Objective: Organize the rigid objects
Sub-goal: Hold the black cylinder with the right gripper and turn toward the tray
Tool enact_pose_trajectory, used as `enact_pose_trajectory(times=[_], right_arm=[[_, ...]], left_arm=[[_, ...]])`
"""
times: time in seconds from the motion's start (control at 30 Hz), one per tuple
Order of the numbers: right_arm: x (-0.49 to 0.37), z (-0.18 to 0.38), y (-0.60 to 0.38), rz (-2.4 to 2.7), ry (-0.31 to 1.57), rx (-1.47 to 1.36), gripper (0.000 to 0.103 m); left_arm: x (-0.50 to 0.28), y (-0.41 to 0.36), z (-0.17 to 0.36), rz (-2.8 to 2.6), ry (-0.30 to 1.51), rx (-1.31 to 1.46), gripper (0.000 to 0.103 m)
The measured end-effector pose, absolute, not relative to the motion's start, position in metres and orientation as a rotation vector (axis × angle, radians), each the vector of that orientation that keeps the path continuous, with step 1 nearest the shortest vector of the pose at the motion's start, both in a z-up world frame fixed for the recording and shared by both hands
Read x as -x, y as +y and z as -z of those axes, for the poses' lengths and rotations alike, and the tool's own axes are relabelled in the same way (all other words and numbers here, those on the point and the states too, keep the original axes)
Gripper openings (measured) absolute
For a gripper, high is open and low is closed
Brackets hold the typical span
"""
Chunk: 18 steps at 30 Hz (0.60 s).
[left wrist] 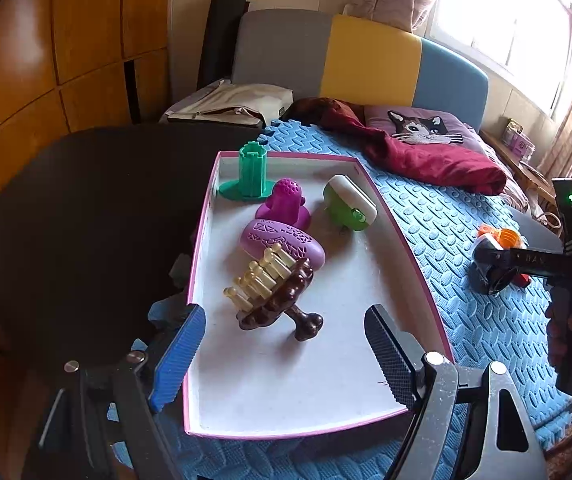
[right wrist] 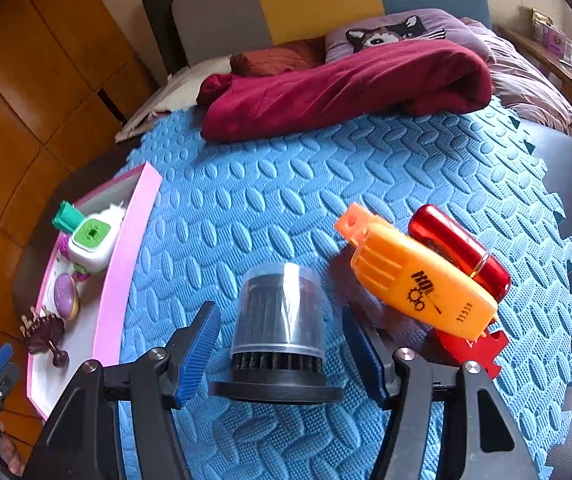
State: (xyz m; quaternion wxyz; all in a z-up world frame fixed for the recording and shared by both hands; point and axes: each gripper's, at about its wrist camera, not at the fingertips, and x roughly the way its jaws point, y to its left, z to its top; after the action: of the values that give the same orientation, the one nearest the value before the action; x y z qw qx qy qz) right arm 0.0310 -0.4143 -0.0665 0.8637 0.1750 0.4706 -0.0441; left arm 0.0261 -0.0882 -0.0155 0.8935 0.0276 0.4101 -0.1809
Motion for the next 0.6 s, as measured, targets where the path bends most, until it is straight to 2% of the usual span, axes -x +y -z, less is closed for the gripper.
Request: enact_pose_trajectory(times=[0.13, 0.6], right_arm=[[-0.0275, 0.0604, -0.403, 0.098, 0.979, -0.282, 0.047], [-0.0242, 0.0607, -0.4061, 0.088, 1.016, -0.297, 0.044]], left_arm=[[-0.0255, -0.0874, 0.0135, 0.372, 0.842, -0.056, 0.082], [-0.0225, -0.0901, 0.01, 0.341, 0.805, -0.099, 0.082]])
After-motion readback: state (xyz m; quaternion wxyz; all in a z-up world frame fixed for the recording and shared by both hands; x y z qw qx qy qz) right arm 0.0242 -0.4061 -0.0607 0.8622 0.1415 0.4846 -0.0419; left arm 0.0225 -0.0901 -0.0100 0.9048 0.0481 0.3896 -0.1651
